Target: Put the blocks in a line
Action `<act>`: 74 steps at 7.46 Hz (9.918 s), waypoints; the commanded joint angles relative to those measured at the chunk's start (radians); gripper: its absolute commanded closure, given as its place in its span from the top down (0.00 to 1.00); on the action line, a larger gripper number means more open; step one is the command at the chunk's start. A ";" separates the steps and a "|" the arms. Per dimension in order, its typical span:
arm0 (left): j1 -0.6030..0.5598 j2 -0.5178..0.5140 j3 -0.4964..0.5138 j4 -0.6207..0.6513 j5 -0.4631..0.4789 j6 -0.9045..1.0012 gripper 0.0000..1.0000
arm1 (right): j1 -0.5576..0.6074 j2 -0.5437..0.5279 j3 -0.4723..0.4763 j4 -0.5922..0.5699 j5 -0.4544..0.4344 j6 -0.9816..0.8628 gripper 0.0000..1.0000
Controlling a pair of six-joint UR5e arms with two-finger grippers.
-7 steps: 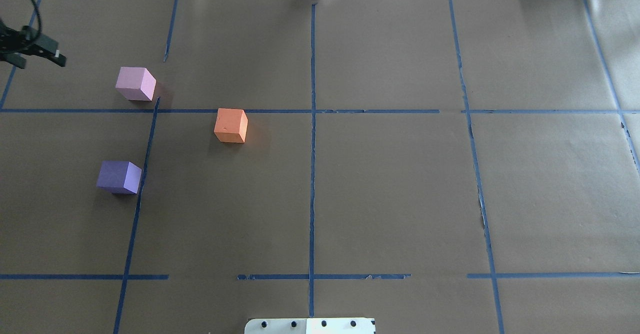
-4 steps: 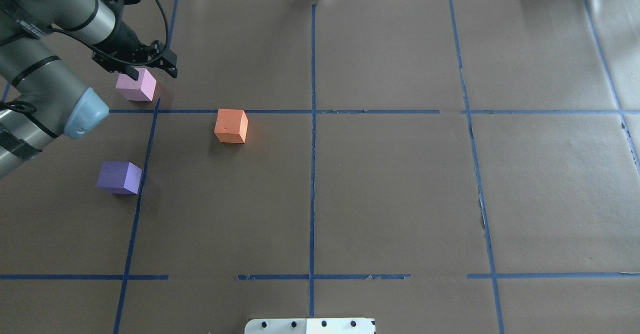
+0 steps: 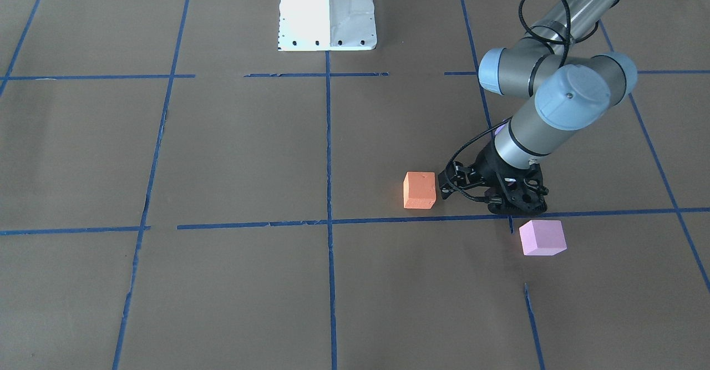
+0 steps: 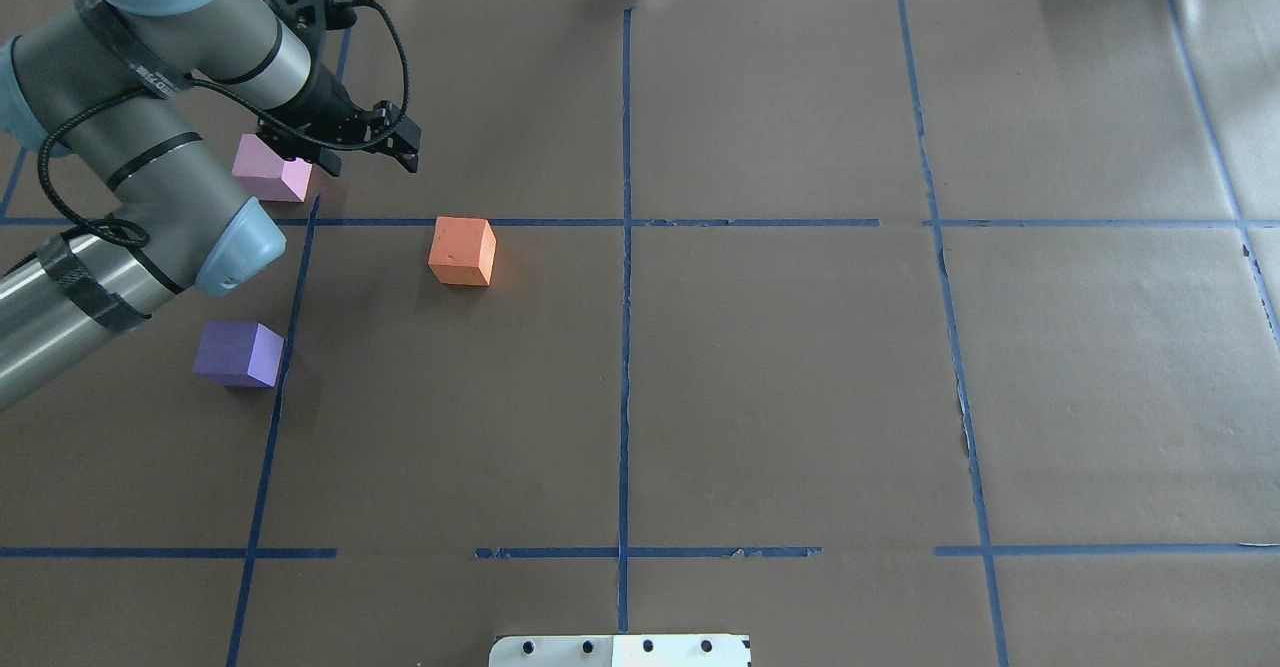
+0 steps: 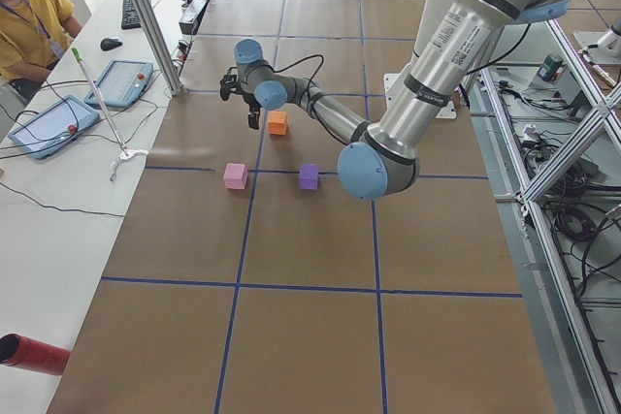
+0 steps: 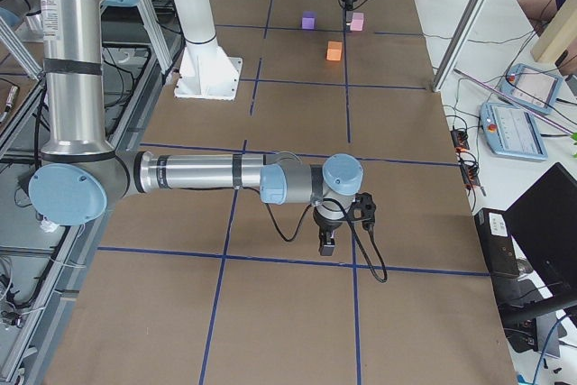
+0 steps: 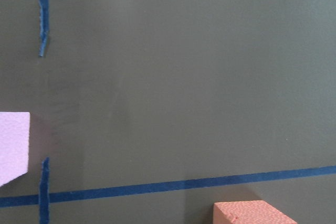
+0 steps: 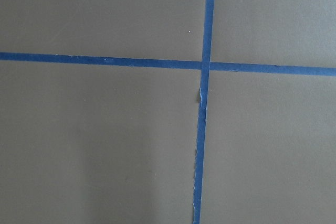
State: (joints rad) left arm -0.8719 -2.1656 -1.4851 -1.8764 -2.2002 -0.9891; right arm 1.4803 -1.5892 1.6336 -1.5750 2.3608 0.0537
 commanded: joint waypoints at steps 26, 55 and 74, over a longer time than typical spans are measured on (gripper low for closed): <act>-0.119 0.221 -0.250 0.295 0.172 0.282 0.48 | 0.000 0.000 0.000 0.001 0.000 0.000 1.00; 0.010 0.294 -0.072 0.016 0.112 0.095 1.00 | 0.000 0.000 0.000 0.000 0.000 0.000 1.00; -0.662 0.672 -0.244 0.110 -0.171 0.863 1.00 | 0.000 0.000 0.000 0.000 0.000 0.000 1.00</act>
State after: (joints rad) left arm -1.5031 -1.6001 -1.7096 -1.7431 -2.3224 -0.2639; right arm 1.4803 -1.5892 1.6337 -1.5753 2.3608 0.0537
